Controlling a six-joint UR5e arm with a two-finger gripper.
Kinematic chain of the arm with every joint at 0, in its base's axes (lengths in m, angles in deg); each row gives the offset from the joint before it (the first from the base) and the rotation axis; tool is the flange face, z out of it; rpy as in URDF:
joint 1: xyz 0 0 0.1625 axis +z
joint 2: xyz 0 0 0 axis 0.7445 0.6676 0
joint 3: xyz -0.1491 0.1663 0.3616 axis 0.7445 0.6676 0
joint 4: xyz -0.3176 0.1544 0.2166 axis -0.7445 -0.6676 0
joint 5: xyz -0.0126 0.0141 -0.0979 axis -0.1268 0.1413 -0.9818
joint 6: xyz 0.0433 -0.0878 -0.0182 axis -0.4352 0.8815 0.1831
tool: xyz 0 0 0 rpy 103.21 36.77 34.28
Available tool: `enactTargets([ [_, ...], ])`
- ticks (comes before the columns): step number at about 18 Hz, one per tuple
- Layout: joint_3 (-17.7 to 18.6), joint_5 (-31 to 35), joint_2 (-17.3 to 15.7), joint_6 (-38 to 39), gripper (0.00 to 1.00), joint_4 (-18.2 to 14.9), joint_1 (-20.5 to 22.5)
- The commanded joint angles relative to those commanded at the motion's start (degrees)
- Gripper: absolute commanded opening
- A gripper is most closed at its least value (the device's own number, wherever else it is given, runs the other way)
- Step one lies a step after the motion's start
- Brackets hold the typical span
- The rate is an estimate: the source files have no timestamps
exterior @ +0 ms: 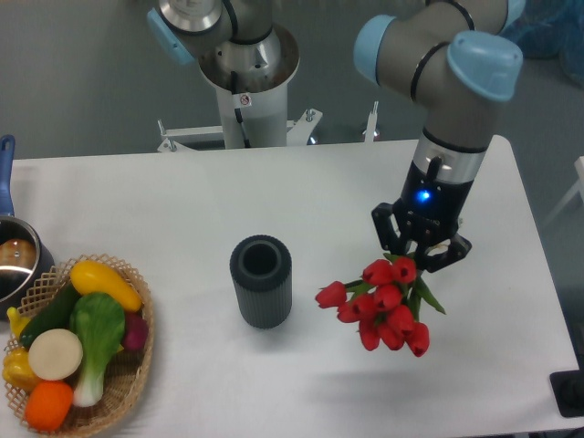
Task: Insert the flowers into the vase
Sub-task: 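Carry the red tulips toward the dark grey vase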
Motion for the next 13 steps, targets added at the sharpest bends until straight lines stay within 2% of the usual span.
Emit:
enactTargets([
  [2,0.4,-6.0,-0.1,2.2,0.00,3.1,0.1],
  [3,0.4,-8.8,-0.1,3.9,0.00,3.6,0.2],
  [6,0.5,-15.4,0.0,5.4,0.01,3.7,0.5],
  [13,1.2,-23.4,-0.4,5.5,0.04,3.9,1.0],
])
